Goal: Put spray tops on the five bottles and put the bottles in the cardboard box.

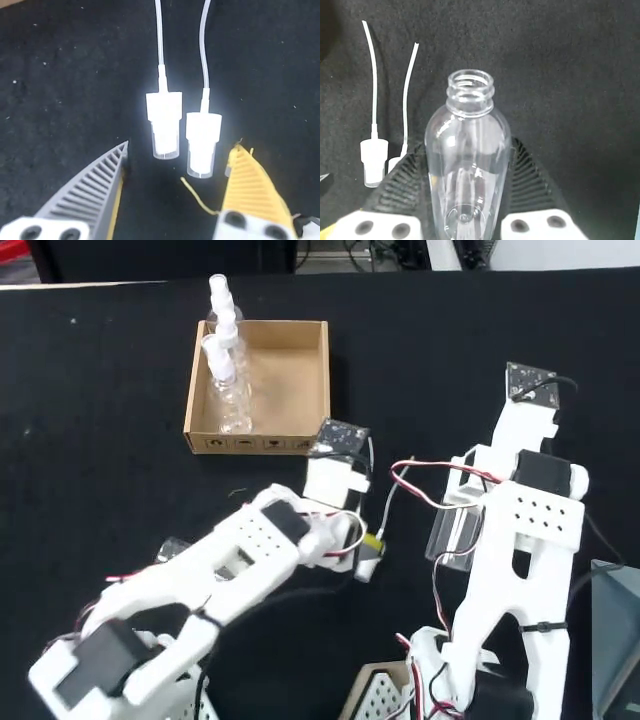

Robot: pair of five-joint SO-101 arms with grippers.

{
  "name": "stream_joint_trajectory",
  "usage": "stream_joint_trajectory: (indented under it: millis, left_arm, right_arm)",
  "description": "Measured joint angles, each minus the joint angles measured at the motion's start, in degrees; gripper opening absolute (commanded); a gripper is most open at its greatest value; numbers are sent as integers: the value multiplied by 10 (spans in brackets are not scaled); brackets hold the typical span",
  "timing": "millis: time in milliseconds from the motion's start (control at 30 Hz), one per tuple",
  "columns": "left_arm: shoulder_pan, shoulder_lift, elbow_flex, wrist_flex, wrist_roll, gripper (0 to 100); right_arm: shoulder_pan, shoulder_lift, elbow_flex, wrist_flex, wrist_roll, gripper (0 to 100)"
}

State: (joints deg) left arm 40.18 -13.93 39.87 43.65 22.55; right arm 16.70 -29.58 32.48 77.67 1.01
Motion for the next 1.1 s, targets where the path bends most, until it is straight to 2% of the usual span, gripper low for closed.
stream_joint_trajectory:
  millis: [467,700,833,1100]
  left_arm:
    - [1,162,-105,11,3,288]
    - [1,182,-112,11,-21,288]
    - [-3,182,-115,44,-38,288]
    - [-58,182,-136,97,-40,288]
  right_arm:
    - [0,0,0,0,0,11]
    - [0,0,0,0,0,11]
    - [0,0,0,0,0,11]
    - [0,0,0,0,0,11]
